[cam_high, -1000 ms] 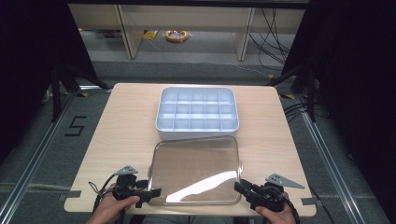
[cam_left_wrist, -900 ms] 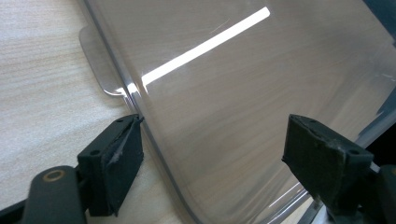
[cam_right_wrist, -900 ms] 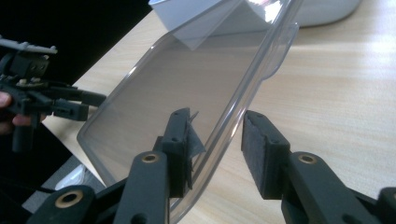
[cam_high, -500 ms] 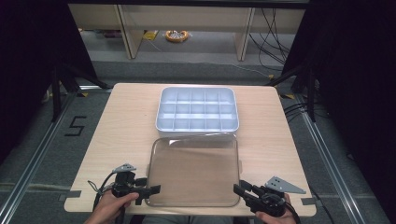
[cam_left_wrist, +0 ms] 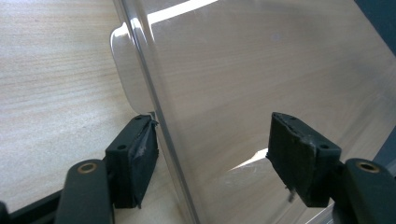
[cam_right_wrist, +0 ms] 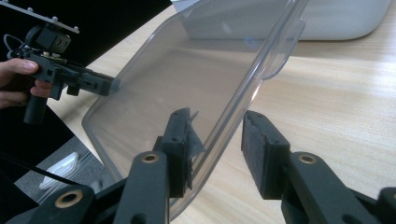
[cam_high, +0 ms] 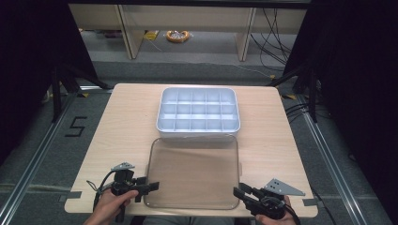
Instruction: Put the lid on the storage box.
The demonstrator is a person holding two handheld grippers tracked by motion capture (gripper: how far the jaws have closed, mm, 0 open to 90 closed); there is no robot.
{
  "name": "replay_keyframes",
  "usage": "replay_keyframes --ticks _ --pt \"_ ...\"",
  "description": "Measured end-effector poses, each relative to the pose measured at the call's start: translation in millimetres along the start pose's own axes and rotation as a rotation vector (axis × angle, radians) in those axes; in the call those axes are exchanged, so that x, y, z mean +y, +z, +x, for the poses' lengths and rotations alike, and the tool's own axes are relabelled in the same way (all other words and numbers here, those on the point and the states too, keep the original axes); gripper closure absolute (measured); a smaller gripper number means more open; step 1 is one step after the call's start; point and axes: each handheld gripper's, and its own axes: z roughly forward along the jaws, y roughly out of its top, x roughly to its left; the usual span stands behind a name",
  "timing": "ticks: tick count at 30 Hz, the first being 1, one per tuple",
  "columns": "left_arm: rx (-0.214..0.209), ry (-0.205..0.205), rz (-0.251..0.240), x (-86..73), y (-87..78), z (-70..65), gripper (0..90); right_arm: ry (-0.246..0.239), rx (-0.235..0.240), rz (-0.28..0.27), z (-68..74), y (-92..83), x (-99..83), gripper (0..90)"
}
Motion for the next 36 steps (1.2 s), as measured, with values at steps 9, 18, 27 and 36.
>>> replay_keyframes --ticks 9,18,27,36 --pt "0.000 -0.018 -0.015 0.4 0.0 4.6 46.4 0.023 -0.018 0.021 -1.6 1.0 -1.0 64.0" --pt "-0.011 0.023 -0.109 2.5 -9.2 -1.8 58.1 0.029 -0.072 0.049 -10.1 -1.2 -1.1 65.4" --pt "0.025 0.103 -0.135 6.3 -14.8 -10.7 58.5 0.077 -0.087 0.049 -10.0 2.5 -0.8 65.5" --pt "0.035 0.149 -0.171 17.7 -22.6 -16.6 58.6 0.061 -0.104 0.012 -15.4 8.3 8.3 65.6"
